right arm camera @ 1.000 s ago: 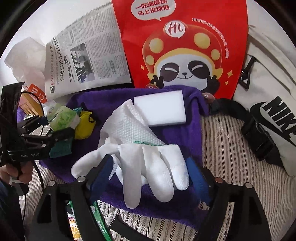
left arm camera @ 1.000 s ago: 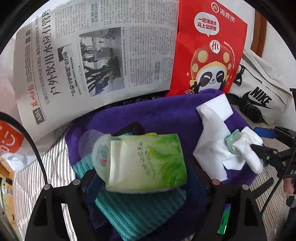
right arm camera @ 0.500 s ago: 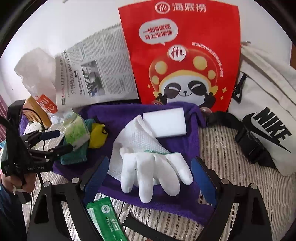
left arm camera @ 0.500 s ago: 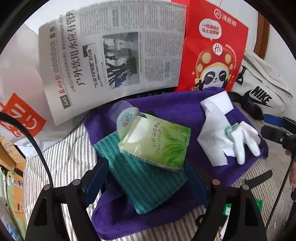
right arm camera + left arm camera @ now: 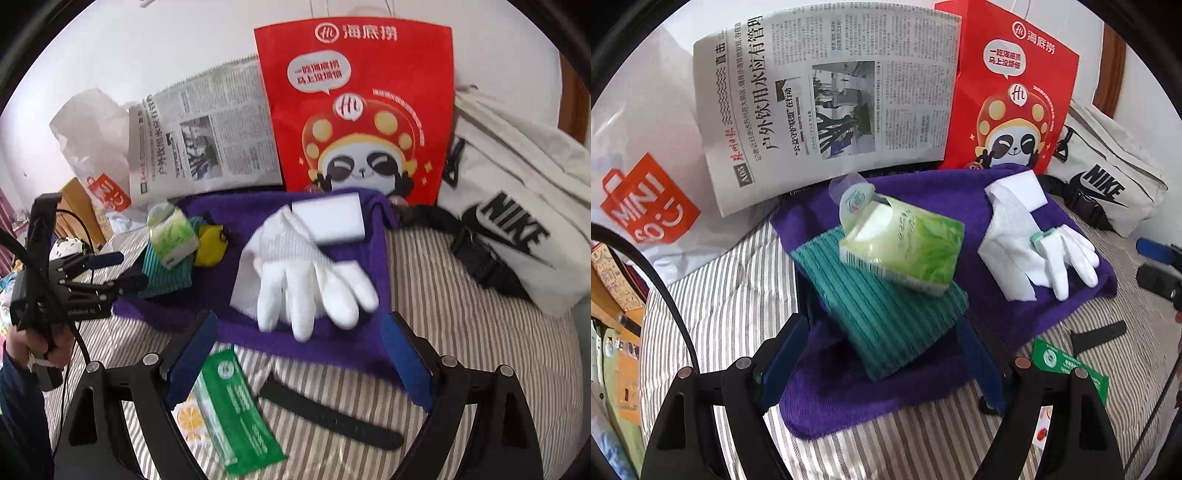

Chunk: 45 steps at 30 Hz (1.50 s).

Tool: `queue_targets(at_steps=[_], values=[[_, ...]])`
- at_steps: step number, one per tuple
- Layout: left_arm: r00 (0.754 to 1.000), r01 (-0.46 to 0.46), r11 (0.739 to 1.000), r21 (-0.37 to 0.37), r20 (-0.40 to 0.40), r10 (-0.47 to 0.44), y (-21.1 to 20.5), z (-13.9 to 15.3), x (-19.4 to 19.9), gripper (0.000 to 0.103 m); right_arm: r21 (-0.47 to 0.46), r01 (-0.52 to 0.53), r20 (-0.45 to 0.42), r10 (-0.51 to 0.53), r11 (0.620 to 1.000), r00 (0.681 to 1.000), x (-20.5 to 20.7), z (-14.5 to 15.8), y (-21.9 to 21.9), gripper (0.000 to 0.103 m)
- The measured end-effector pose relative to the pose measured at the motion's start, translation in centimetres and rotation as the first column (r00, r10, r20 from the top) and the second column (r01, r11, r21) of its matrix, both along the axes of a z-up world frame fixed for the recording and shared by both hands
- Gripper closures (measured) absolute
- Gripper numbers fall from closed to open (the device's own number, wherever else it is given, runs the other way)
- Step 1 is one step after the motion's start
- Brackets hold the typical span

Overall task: Organize soft objects
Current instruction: 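Release the gloves on the towel while the left gripper drops the packet onto the green cloth, then grasp the black strap on the bed with the right gripper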

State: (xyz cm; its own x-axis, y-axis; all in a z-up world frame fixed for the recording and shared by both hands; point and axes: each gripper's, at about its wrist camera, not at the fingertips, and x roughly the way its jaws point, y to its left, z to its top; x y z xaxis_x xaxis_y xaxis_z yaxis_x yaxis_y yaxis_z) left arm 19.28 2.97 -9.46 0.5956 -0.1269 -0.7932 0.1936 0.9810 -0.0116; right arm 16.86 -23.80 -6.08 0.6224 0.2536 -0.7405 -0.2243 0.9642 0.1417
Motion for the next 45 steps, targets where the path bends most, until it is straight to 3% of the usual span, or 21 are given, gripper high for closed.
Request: queue_targets(at_steps=[9, 12, 24, 29, 33, 35, 37, 40, 45], values=[[1.000, 0.016, 0.999, -0.031, -0.014, -0.016, -0.4, -0.3, -4.0, 0.021, -0.027, 0.035, -0.064, -0.036, 0.999, 0.997, -3.8, -3.3, -1.8, 0.014], [1.000, 0.023, 0.999, -0.024, -0.012, -0.023, -0.7, -0.4, -5.5, 0.021, -0.079, 0.030, -0.070, -0.036, 0.996, 0.997, -4.5, -4.4, -2.1, 0.014], [0.998, 0.014, 0.999, -0.049, -0.054, -0.017, -1.2, -1.5, -7.6, 0.021, -0.205, -0.066, -0.104, 0.045, 0.977, 0.994, -3.0, -8.8, -1.8, 0.017], [0.998, -0.002, 0.998, -0.068, -0.064, -0.002, -1.0, -1.7, -7.5, 0.021, -0.146, -0.071, -0.074, 0.060, 0.987, 0.995, -2.4, -8.8, -2.4, 0.013], [0.997, 0.009, 0.997, -0.080, -0.074, -0.015, -1.2, -2.0, -7.6, 0.021, -0.165, -0.076, -0.080, 0.064, 0.983, 0.995, -2.2, -8.9, -2.2, 0.014], [0.997, 0.016, 0.997, -0.071, -0.080, -0.022, -1.4, -2.2, -7.6, 0.021, -0.170, -0.108, -0.065, 0.098, 0.979, 0.993, -2.5, -8.8, -2.0, 0.023], [0.996, 0.020, 0.997, -0.074, -0.084, -0.026, -1.6, -2.3, -7.7, 0.021, -0.179, -0.154, -0.071, 0.143, 0.972, 0.987, -2.9, -8.4, -1.5, 0.056], [0.996, 0.032, 0.995, -0.090, -0.081, -0.040, -1.8, -2.2, -7.9, 0.021, -0.205, -0.159, -0.118, 0.136, 0.966, 0.984, -3.3, -8.0, -0.9, 0.079], [0.996, 0.041, 0.994, -0.098, -0.077, -0.049, -1.8, -2.2, -8.2, 0.021, -0.196, -0.241, -0.190, 0.204, 0.950, 0.960, -4.1, -7.8, 0.4, 0.083]])
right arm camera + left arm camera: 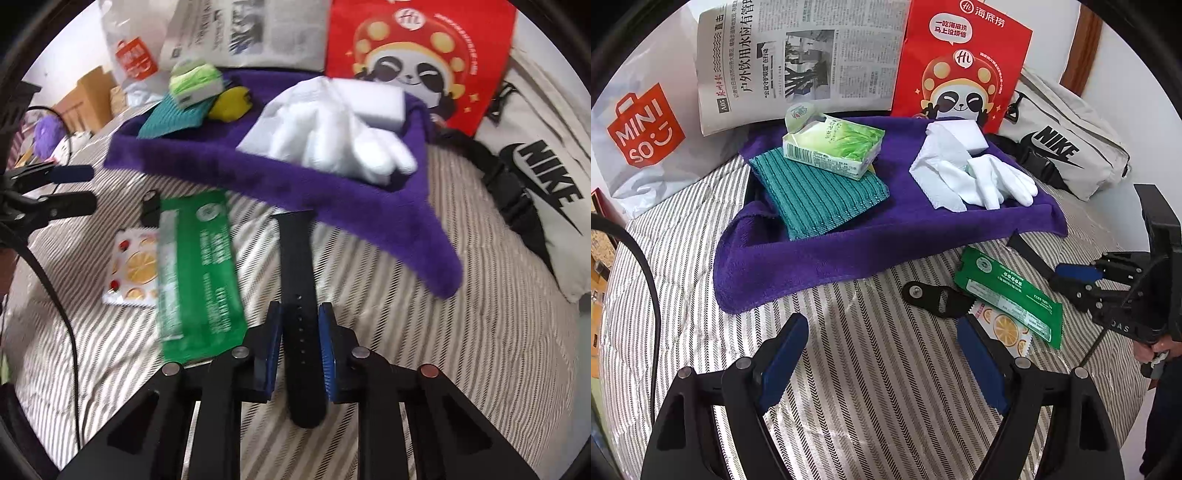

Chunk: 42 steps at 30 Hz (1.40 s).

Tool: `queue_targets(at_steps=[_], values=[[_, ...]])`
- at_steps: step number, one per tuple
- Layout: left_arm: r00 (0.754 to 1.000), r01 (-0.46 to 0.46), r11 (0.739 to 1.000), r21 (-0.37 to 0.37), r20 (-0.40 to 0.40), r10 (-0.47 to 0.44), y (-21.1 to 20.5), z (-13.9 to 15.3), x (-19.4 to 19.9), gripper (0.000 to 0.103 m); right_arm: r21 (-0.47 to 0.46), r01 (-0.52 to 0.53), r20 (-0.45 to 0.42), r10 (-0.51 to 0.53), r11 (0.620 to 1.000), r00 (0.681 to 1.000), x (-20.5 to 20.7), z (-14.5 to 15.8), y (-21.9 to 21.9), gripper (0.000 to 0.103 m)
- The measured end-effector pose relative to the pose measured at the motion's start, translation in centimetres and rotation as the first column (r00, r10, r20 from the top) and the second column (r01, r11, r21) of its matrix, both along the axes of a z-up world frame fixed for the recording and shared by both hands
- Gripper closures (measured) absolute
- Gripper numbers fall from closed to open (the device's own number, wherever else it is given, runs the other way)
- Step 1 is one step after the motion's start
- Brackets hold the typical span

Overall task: Organize soft objects
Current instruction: 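Grasp the black strap on the bed with the right gripper, then grasp the orange-print sachet with the left gripper while the right gripper holds the strap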

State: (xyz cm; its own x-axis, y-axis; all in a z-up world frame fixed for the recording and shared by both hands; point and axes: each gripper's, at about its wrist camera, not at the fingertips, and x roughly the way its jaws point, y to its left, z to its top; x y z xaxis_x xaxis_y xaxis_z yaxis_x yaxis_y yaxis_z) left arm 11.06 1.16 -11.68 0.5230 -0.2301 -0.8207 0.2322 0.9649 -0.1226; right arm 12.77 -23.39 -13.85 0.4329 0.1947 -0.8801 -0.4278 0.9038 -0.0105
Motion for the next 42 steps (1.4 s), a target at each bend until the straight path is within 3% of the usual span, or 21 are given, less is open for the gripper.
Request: queue_targets(at_steps=[5, 9, 16, 24, 29, 30, 35, 39, 41, 42], values=[[1.000, -0.006, 1.000, -0.011, -0.004, 0.006, 0.5, -0.2, -0.1, 0.021, 0.060, 0.018, -0.027, -0.016, 0.998, 1.000, 1.3, -0.1, -0.2, 0.083], [1.000, -0.011, 1.000, -0.019, -0.010, 0.011, 0.8, -0.4, -0.1, 0.021, 0.007, 0.003, 0.016, -0.004, 1.000, 1.000, 1.3, -0.2, 1.0, 0.083], [1.000, -0.007, 1.000, -0.029, -0.016, 0.007, 0.8, -0.5, -0.3, 0.021, -0.010, 0.019, -0.005, -0.019, 1.000, 1.000, 1.4, -0.1, 1.4, 0.081], [0.995, 0.100, 0.993, -0.066, -0.004, -0.100, -1.8, -0.2, -1.0, 0.021, 0.038, 0.074, -0.025, -0.073, 0.997, 0.997, 1.3, 0.0, 0.9, 0.083], [0.983, 0.186, 0.982, -0.033, 0.004, -0.186, -3.5, -0.6, -1.7, 0.021, 0.062, 0.124, -0.028, -0.122, 0.990, 0.992, 0.0, 0.4, -0.7, 0.084], [0.979, 0.205, 0.978, -0.024, 0.006, -0.205, -3.9, -0.7, -1.7, 0.021, 0.066, 0.140, -0.029, -0.138, 0.988, 0.990, -0.3, 0.5, -1.2, 0.096], [0.959, 0.282, 0.957, 0.068, 0.009, -0.284, -6.6, -1.6, -1.7, 0.021, 0.087, 0.208, -0.049, -0.204, 0.974, 0.978, -1.1, 0.6, -3.8, 0.100], [0.947, 0.319, 0.943, 0.095, 0.011, -0.322, -7.8, -2.0, -1.7, 0.021, 0.113, 0.227, -0.062, -0.221, 0.967, 0.973, -1.4, 0.4, -4.3, 0.094], [0.941, 0.337, 0.938, 0.081, 0.011, -0.339, -8.1, -2.1, -1.7, 0.021, 0.175, 0.225, -0.089, -0.213, 0.959, 0.973, -1.5, 0.6, -4.2, 0.079], [0.938, 0.345, 0.935, 0.086, 0.005, -0.347, -8.3, -2.3, -1.5, 0.021, 0.183, 0.221, -0.091, -0.207, 0.958, 0.974, -1.5, 0.6, -4.0, 0.066]])
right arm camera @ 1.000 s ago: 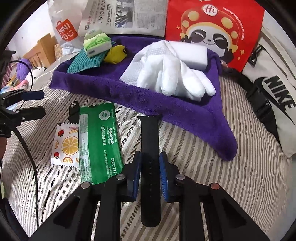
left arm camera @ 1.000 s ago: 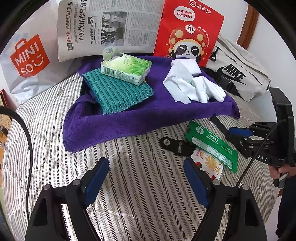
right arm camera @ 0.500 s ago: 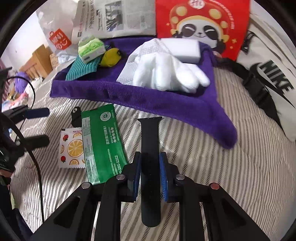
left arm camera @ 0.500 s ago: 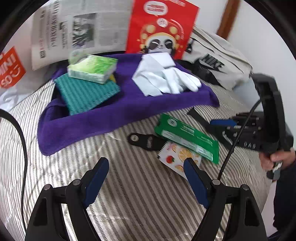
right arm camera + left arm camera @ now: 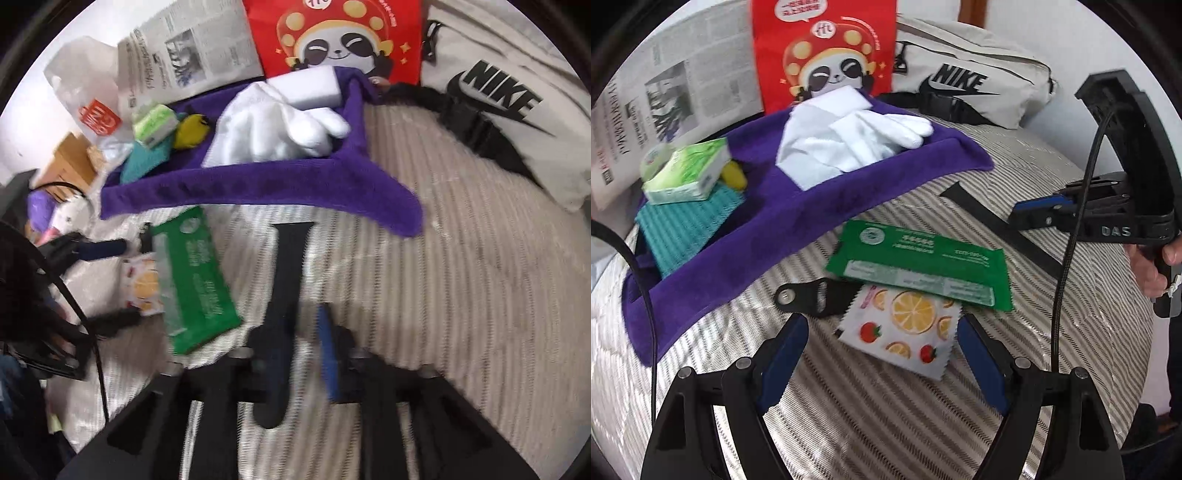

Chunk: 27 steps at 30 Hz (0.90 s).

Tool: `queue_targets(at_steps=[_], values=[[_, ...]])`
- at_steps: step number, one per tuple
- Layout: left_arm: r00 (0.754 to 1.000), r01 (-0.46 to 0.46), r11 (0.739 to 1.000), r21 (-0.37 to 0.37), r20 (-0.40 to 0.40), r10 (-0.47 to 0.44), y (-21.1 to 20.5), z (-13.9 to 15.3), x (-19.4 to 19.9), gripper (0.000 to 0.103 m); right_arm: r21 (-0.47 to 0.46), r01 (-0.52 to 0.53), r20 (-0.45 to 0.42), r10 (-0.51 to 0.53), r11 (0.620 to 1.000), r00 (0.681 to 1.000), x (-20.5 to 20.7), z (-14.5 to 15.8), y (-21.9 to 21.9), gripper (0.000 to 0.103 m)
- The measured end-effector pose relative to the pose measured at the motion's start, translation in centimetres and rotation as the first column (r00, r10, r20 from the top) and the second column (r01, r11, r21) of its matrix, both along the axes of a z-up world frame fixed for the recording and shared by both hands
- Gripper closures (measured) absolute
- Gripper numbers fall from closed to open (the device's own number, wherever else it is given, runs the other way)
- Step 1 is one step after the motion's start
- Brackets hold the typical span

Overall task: Organize soft objects
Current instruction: 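Grasp the orange-print sachet with the left gripper while the right gripper holds the strap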

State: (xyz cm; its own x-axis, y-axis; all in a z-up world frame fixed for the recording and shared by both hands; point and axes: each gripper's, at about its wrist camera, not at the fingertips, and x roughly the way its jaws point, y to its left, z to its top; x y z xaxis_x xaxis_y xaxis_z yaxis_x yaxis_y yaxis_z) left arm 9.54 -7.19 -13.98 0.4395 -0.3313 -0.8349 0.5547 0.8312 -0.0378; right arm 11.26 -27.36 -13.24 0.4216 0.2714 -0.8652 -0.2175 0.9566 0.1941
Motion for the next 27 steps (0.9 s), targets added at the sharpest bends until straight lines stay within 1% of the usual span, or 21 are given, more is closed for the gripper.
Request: queue_targets(at_steps=[1, 2, 4, 5, 7, 8, 10, 11, 12, 14, 15, 16, 17, 18, 19, 22, 25, 26, 27], values=[[1.000, 0.005, 1.000, 0.013, 0.002, -0.005, -0.3, -0.2, 0.1, 0.021, -0.010, -0.007, 0.011, 0.007, 1.000, 1.000, -0.1, 0.2, 0.2, 0.060], [1.000, 0.013, 0.999, 0.029, 0.010, -0.014, -0.6, -0.5, 0.1, 0.021, -0.042, -0.008, 0.034, 0.010, 0.999, 0.999, -0.3, 0.4, 0.5, 0.060], [0.999, 0.029, 0.997, 0.066, 0.028, -0.031, -1.1, -1.0, 0.2, 0.019, -0.065, -0.009, 0.040, 0.012, 0.998, 0.999, -0.3, 0.4, 0.7, 0.060], [0.998, 0.038, 0.997, 0.062, 0.048, -0.041, -1.2, -1.0, 0.1, 0.019, -0.064, -0.006, 0.032, 0.008, 0.998, 0.999, -0.3, 0.3, 0.3, 0.060], [0.996, 0.053, 0.996, 0.065, 0.062, -0.057, -1.2, -1.0, 0.0, 0.019, -0.059, 0.018, 0.020, -0.017, 0.998, 1.000, -0.3, 0.1, -0.7, 0.060], [0.996, 0.059, 0.996, 0.065, 0.067, -0.064, -1.2, -1.0, -0.1, 0.022, -0.059, 0.027, 0.013, -0.026, 0.998, 1.000, -0.3, 0.0, -1.2, 0.060], [0.993, 0.085, 0.995, 0.048, 0.072, -0.089, -1.2, -1.0, -0.4, 0.031, -0.051, 0.049, 0.004, -0.048, 0.998, 0.999, -0.3, -0.3, -2.0, 0.060], [0.993, 0.094, 0.995, 0.041, 0.071, -0.096, -1.2, -0.9, -0.5, 0.039, -0.036, 0.058, -0.002, -0.058, 0.998, 0.998, -0.3, -0.4, -2.4, 0.060], [0.992, 0.099, 0.995, 0.034, 0.072, -0.101, -1.2, -0.9, -0.5, 0.048, -0.026, 0.063, -0.003, -0.063, 0.998, 0.998, -0.3, -0.4, -2.6, 0.060], [0.993, 0.093, 0.995, 0.027, 0.073, -0.095, -1.1, -0.7, -0.6, 0.058, -0.027, 0.074, 0.003, -0.074, 0.997, 0.997, -0.4, -0.3, -2.7, 0.060], [0.993, 0.101, 0.995, 0.017, 0.065, -0.102, -1.1, -0.6, -0.6, 0.072, -0.030, 0.075, 0.004, -0.075, 0.997, 0.997, -0.3, -0.3, -2.6, 0.060], [0.992, 0.118, 0.993, -0.004, 0.049, -0.117, -1.0, -0.5, -0.8, 0.076, -0.033, 0.072, 0.002, -0.072, 0.997, 0.997, -0.3, -0.4, -2.5, 0.060], [0.991, 0.126, 0.992, -0.015, 0.043, -0.125, -0.8, -0.1, -1.0, 0.086, -0.042, 0.069, 0.002, -0.069, 0.997, 0.998, -0.3, -0.5, -2.3, 0.060], [0.991, 0.131, 0.991, -0.018, 0.036, -0.131, -0.7, 0.0, -1.3, 0.091, -0.053, 0.065, 0.004, -0.065, 0.996, 0.998, -0.3, -0.5, -2.1, 0.060], [0.989, 0.141, 0.990, -0.015, 0.037, -0.140, -0.7, 0.1, -1.6, 0.091, -0.064, 0.062, 0.009, -0.061, 0.996, 0.998, -0.4, -0.5, -1.8, 0.060], [0.987, 0.151, 0.988, 0.015, 0.045, -0.152, -0.9, -0.1, -2.2, 0.091, -0.052, 0.052, 0.011, -0.051, 0.997, 0.999, -0.6, -0.4, -1.6, 0.060], [0.987, 0.146, 0.989, 0.029, 0.062, -0.148, -1.0, 0.0, -2.5, 0.087, -0.051, 0.047, 0.012, -0.046, 0.998, 0.999, -0.7, -0.4, -1.6, 0.060], [0.985, 0.147, 0.989, 0.035, 0.081, -0.149, -1.1, 0.1, -2.6, 0.078, -0.049, 0.047, 0.011, -0.047, 0.998, 0.999, -0.7, -0.5, -1.6, 0.060], [0.984, 0.148, 0.988, 0.046, 0.092, -0.152, -1.3, 0.1, -2.7, 0.067, -0.048, 0.047, 0.011, -0.046, 0.998, 0.999, -0.7, -0.5, -1.6, 0.059]])
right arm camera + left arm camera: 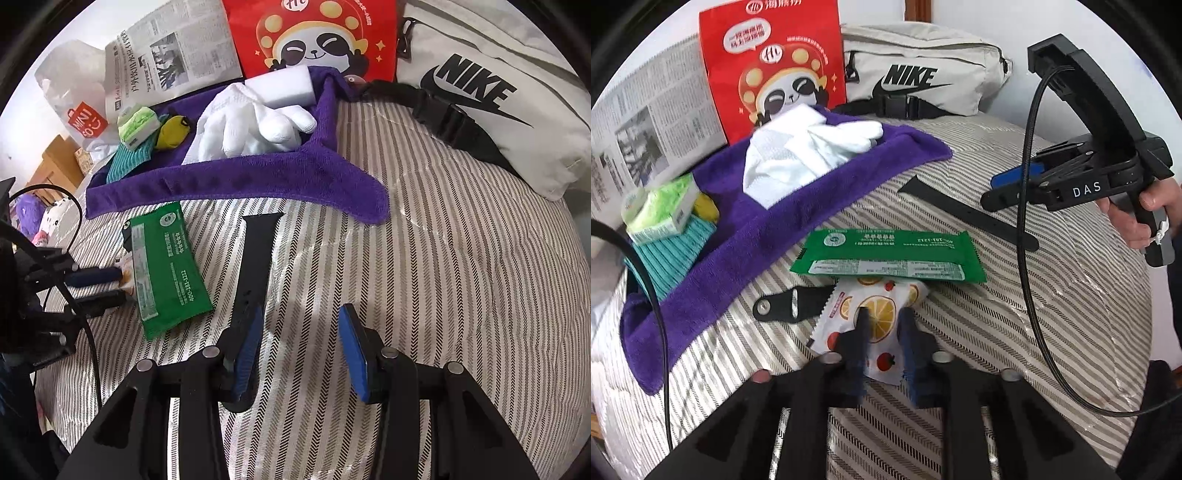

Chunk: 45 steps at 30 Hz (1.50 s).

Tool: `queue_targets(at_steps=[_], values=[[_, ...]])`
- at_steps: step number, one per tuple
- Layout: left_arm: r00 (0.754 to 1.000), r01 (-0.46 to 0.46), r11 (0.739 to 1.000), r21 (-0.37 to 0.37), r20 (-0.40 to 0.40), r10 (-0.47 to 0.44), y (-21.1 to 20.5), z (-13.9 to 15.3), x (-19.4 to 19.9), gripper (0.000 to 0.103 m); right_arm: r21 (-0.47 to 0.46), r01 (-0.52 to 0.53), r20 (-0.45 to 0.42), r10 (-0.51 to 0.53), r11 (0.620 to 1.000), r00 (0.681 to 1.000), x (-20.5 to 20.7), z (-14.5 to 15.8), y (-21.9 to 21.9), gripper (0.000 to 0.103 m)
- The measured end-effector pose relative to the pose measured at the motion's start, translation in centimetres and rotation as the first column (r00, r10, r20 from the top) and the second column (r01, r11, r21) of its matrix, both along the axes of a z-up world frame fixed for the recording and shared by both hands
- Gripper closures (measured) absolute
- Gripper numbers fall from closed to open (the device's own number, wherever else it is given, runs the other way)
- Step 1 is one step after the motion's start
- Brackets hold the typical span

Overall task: Organize soft objects
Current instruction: 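Grasp the orange-print sachet with the left gripper while the right gripper holds the strap, then carry the sachet and black strap over the purple towel with both grippers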

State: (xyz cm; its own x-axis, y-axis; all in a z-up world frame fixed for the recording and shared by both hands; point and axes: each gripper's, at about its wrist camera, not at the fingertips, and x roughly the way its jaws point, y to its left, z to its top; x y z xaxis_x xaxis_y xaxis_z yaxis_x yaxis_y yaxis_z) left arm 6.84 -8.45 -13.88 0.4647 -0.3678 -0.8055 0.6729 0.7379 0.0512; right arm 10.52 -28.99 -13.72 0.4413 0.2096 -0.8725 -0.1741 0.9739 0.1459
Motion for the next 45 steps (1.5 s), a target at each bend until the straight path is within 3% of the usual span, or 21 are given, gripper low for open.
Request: queue_targets(at_steps=[1, 2, 4, 6, 9, 13, 14, 15, 16, 18, 20, 21, 23, 31, 36, 43, 44, 45], values=[[0.999, -0.009, 0.999, 0.040, 0.040, 0.008, -0.3, 0.0, -0.2, 0.061, 0.003, -0.001, 0.000, 0.001, 1.000, 1.000, 0.0, 0.0, -0.1, 0.059], [0.996, -0.022, 0.997, 0.079, 0.089, 0.015, -0.5, 0.0, -0.2, 0.049, 0.006, 0.000, 0.000, 0.000, 1.000, 1.000, -0.1, 0.0, -0.1, 0.059], [0.990, -0.020, 0.993, 0.115, 0.143, 0.003, -0.7, -0.1, -0.3, 0.041, 0.015, 0.002, -0.001, -0.002, 1.000, 1.000, -0.2, 0.0, -0.3, 0.059], [0.993, -0.014, 0.995, 0.102, 0.114, 0.002, -0.5, -0.1, 0.3, 0.034, 0.021, 0.004, -0.001, -0.004, 1.000, 1.000, -0.2, 0.0, -0.4, 0.059], [0.999, 0.031, 0.997, 0.069, 0.035, -0.034, -0.6, -0.6, 1.0, 0.033, 0.030, 0.003, 0.001, -0.003, 1.000, 1.000, -0.3, -0.1, -0.3, 0.057], [1.000, 0.028, 0.999, 0.038, 0.003, -0.028, -0.5, -0.8, 1.1, 0.023, 0.026, 0.000, 0.006, 0.000, 1.000, 1.000, -0.4, -0.1, -0.1, 0.055], [0.999, 0.016, 1.000, 0.010, -0.039, -0.016, -0.1, -0.9, 1.7, 0.025, 0.025, -0.002, 0.007, 0.002, 1.000, 1.000, -0.5, -0.1, -0.1, 0.054], [0.998, 0.008, 1.000, -0.014, -0.066, -0.009, 0.2, -0.9, 2.1, 0.033, 0.025, -0.002, 0.007, 0.002, 1.000, 1.000, -0.5, -0.1, 0.0, 0.053], [0.998, -0.004, 1.000, -0.013, -0.056, 0.003, 0.4, -0.8, 2.3, 0.035, 0.022, -0.002, 0.007, 0.002, 1.000, 1.000, -0.5, -0.1, 0.1, 0.053], [0.998, 0.010, 1.000, -0.014, -0.057, -0.011, 0.4, -0.7, 2.1, 0.053, 0.017, -0.004, 0.008, 0.003, 1.000, 1.000, -0.5, -0.1, 0.1, 0.053], [0.998, 0.016, 1.000, -0.016, -0.062, -0.017, 0.4, -0.7, 2.0, 0.060, 0.013, 0.000, 0.009, -0.001, 1.000, 1.000, -0.5, -0.1, 0.2, 0.053], [0.998, 0.017, 1.000, -0.016, -0.064, -0.018, 0.5, -0.6, 2.0, 0.071, 0.012, 0.002, 0.009, -0.002, 1.000, 1.000, -0.5, -0.1, 0.2, 0.053], [0.996, 0.029, 0.999, -0.044, -0.079, -0.033, 0.7, -0.3, 1.9, 0.077, 0.012, 0.000, 0.008, 0.000, 1.000, 1.000, -0.5, 0.0, 0.2, 0.053], [0.994, 0.007, 0.997, -0.074, -0.113, -0.015, 1.2, -0.1, 2.5, 0.082, 0.036, -0.030, 0.029, 0.029, 0.999, 0.999, -1.1, 0.9, 1.2, 0.053], [0.994, -0.028, 0.996, -0.090, -0.104, 0.019, 2.2, 0.7, 3.2, 0.095, 0.042, -0.058, 0.029, 0.057, 0.997, 0.998, -1.1, 0.9, 2.3, 0.053], [0.991, -0.078, 0.991, -0.105, -0.112, 0.066, 3.5, 0.9, 4.6, 0.096, 0.022, -0.072, 0.029, 0.072, 0.997, 0.997, -0.4, -0.1, 3.8, 0.053], [0.991, -0.081, 0.991, -0.111, -0.114, 0.068, 3.5, 0.9, 4.7, 0.096, 0.007, -0.068, 0.045, 0.068, 0.998, 0.997, -0.2, -0.2, 3.9, 0.055], [0.991, -0.084, 0.990, -0.114, -0.117, 0.070, 3.6, 0.8, 4.8, 0.096, -0.013, -0.065, 0.053, 0.065, 0.998, 0.996, -0.2, -0.2, 4.0, 0.064]])
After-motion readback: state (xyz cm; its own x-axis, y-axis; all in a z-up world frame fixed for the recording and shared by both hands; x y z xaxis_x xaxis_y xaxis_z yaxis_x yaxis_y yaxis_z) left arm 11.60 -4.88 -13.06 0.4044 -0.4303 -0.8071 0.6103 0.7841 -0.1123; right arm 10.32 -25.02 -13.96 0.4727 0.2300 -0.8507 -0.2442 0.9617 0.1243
